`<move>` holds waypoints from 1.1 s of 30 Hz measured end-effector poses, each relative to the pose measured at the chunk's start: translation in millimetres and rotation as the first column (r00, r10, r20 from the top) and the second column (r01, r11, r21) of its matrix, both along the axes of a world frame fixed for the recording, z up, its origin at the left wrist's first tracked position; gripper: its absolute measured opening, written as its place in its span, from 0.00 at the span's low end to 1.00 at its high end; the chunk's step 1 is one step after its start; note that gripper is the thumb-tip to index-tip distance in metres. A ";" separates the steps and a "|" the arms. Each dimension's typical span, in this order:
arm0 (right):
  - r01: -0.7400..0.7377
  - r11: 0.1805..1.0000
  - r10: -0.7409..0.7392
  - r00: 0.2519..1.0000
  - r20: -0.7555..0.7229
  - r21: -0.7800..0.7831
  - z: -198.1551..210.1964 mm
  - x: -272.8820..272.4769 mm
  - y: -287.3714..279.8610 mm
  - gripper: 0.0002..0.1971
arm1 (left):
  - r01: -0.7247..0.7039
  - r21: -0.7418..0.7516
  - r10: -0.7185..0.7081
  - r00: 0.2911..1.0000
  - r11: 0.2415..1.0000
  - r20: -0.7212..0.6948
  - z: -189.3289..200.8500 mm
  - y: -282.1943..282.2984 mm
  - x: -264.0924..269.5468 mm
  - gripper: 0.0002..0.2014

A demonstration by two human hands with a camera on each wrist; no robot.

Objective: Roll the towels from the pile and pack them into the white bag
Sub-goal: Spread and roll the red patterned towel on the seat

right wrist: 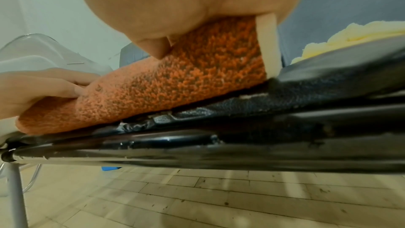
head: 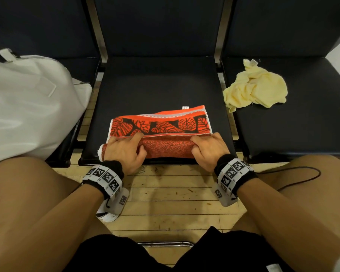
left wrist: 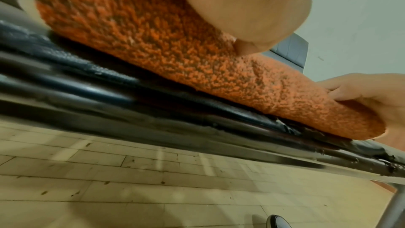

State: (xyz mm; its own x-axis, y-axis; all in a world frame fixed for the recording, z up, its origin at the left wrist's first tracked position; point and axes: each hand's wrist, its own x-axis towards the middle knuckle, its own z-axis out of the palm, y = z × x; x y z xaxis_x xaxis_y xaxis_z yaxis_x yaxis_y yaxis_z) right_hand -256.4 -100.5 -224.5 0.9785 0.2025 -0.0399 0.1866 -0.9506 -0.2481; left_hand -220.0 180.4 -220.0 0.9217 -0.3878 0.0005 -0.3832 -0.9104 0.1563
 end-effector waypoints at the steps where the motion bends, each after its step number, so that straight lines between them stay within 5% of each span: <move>1: 0.013 1.000 -0.013 1.000 -0.007 0.010 -0.7 -0.4 0.6 0.15 | 0.000 0.007 0.000 1.000 1.000 -0.016 -2.2 0.5 0.1 0.24; 8: -0.023 0.999 0.009 0.960 0.279 0.046 -5.9 0.5 2.3 0.08 | 0.079 -0.047 -0.069 0.979 0.996 0.191 -12.5 0.9 3.9 0.15; 11: -0.086 0.996 0.076 0.971 0.225 0.035 -4.0 -3.4 6.9 0.09 | 0.084 0.006 -0.084 0.985 0.996 0.150 -12.3 -1.3 1.4 0.18; 15: -0.065 0.996 0.069 0.997 0.047 -0.066 0.3 -5.2 8.4 0.22 | 0.096 0.089 -0.102 0.992 0.991 0.069 -8.4 -2.1 -2.3 0.25; 23: -0.043 0.999 0.044 0.996 0.079 -0.006 3.3 -2.6 7.0 0.21 | 0.058 0.026 -0.060 0.992 0.998 0.109 -3.3 -1.8 -0.5 0.23; 28: -0.013 1.000 0.013 1.000 -0.007 0.013 6.2 -5.0 7.6 0.16 | 0.090 0.009 -0.090 0.996 0.996 -0.004 1.5 -1.2 -2.3 0.27; 33: -0.001 1.000 -0.004 0.980 0.201 0.027 1.7 -2.2 7.2 0.08 | 0.082 -0.050 -0.077 0.992 0.995 0.099 -4.9 -0.6 0.1 0.17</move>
